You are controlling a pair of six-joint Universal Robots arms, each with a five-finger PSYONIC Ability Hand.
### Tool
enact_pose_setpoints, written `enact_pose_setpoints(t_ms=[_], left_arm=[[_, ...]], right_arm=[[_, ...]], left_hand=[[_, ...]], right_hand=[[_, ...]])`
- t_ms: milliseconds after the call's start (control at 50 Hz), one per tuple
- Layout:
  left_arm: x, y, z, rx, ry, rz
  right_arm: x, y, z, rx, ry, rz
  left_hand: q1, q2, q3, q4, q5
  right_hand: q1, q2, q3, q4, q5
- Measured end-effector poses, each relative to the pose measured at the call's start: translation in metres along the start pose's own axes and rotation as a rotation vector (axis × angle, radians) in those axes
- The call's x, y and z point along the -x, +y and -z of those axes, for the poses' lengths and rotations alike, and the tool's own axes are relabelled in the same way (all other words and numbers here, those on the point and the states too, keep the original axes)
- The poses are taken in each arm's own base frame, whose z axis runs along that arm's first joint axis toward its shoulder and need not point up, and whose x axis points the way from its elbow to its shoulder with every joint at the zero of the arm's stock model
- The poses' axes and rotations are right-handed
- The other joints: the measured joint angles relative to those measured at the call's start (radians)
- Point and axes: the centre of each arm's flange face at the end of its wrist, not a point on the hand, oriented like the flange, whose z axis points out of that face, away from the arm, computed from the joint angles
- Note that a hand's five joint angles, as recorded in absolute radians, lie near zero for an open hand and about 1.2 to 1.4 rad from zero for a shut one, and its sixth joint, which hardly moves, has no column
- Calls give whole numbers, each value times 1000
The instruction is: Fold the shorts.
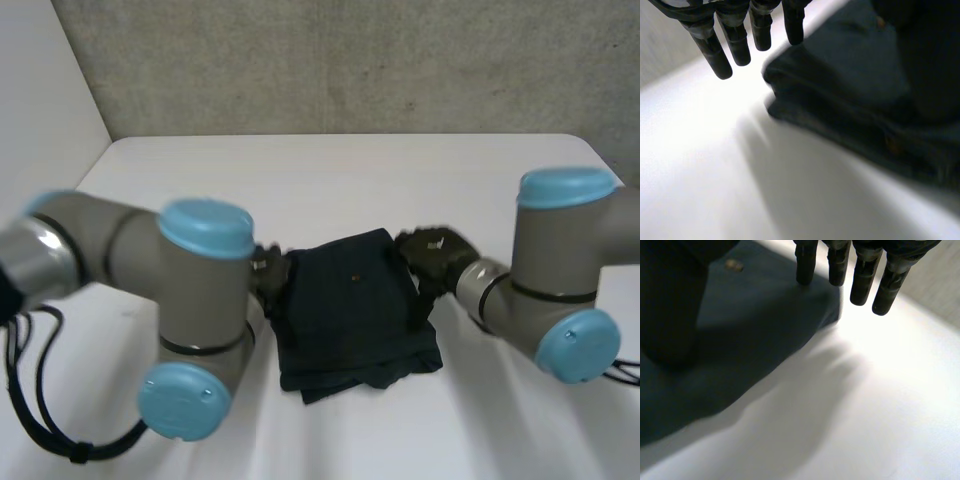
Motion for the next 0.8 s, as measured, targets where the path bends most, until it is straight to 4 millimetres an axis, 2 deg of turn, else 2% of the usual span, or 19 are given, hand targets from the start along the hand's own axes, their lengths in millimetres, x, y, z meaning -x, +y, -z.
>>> enact_pose_setpoints(t_ms=[60, 120, 140, 160, 180, 220, 240, 260, 320, 420, 800], left_arm=[[10, -35, 20, -99, -9, 27], [33, -85, 52, -253, -44, 75], [33, -85, 52, -253, -44, 75], [54, -112, 72, -338, -84, 107], [62, -120, 79, -362, -99, 117], [81, -135, 92, -397, -131, 136], [81, -135, 92, -397, -131, 136], [100, -144, 103, -406, -156, 154], [122, -150, 113, -389, -164, 189], [133, -149, 117, -352, -123, 250], [128, -145, 121, -337, -83, 271]], right_arm=[[-9, -28, 14, -95, 43, 0], [-29, -78, 44, -273, 149, -39], [-29, -78, 44, -273, 149, -39], [-36, -92, 55, -325, 190, -59], [-50, -111, 74, -396, 262, -97], [-66, -126, 93, -448, 338, -135], [-66, -126, 93, -448, 338, -135], [-80, -136, 111, -470, 402, -164], [-94, -141, 128, -461, 458, -187], [-100, -140, 136, -418, 467, -192], [-90, -129, 130, -370, 424, -182]], left_hand=[[0, 0, 0, -2, -2], [0, 0, 0, -2, -2], [0, 0, 0, -2, -2], [1, 0, 0, -2, -2], [1, 0, 0, -2, -2], [0, -5, -8, -10, -2], [0, -5, -8, -10, -2], [0, -7, -16, -15, -3], [0, -7, -16, -15, -3], [0, -7, -16, -15, -3], [2, -7, -16, -15, -3]], right_hand=[[0, 0, 0, 0, 0], [0, 0, 0, 0, 0], [0, 0, 0, 0, 0], [0, 0, 0, 0, 0], [0, 0, 0, 0, 0], [0, 0, 0, 0, 0], [0, 0, 0, 0, 0], [0, 0, 0, 0, 0], [0, 0, 0, 0, 0], [0, 0, 0, 0, 0], [0, 0, 0, 0, 0]])
